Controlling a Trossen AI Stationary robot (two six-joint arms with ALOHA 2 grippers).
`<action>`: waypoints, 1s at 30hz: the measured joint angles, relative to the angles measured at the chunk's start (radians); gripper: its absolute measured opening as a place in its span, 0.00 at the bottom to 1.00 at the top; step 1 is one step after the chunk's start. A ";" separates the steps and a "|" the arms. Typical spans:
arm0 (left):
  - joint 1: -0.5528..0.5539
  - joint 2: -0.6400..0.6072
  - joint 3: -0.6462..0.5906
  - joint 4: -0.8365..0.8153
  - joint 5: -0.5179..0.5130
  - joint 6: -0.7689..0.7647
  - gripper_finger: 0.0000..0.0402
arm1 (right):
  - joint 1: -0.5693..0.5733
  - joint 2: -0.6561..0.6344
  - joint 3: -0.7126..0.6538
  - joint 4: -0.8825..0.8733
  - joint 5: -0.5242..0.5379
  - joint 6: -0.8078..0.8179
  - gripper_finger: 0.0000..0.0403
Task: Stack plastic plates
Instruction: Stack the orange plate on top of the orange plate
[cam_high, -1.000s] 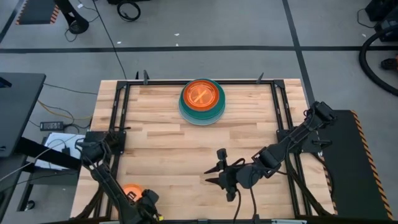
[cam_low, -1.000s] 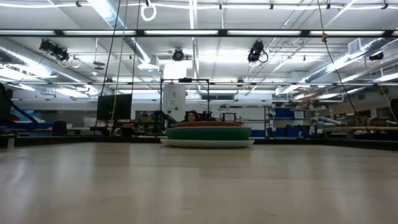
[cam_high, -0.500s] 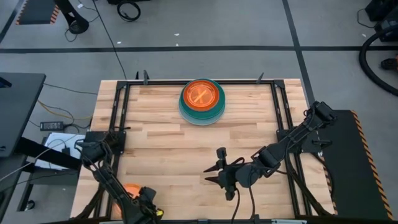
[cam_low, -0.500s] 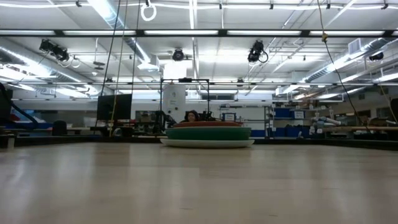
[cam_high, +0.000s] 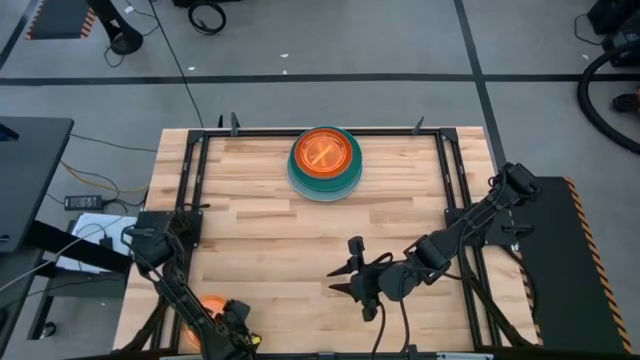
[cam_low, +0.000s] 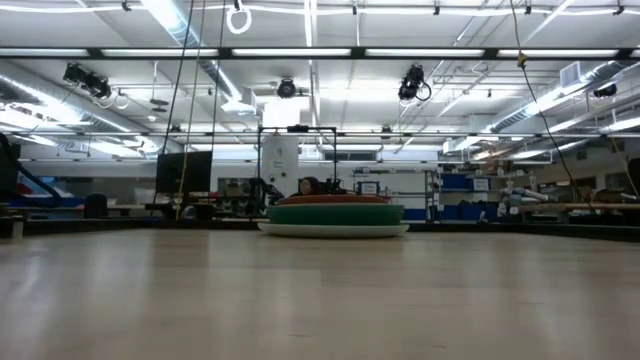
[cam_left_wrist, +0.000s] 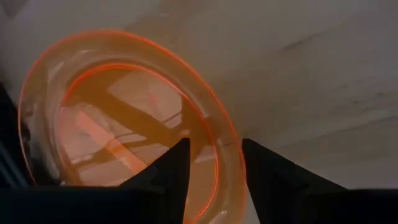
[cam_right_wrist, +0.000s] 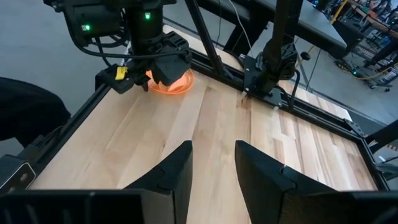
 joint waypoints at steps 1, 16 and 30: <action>0.000 0.000 0.000 -0.003 0.018 0.000 0.37 | 0.000 0.000 0.000 0.001 0.000 0.000 0.32; 0.052 0.001 0.007 0.015 0.035 0.208 0.02 | 0.007 0.000 0.000 0.004 0.000 -0.002 0.32; 0.210 0.000 0.122 0.019 -0.345 1.155 0.02 | 0.015 0.000 0.000 -0.071 -0.184 -0.068 0.32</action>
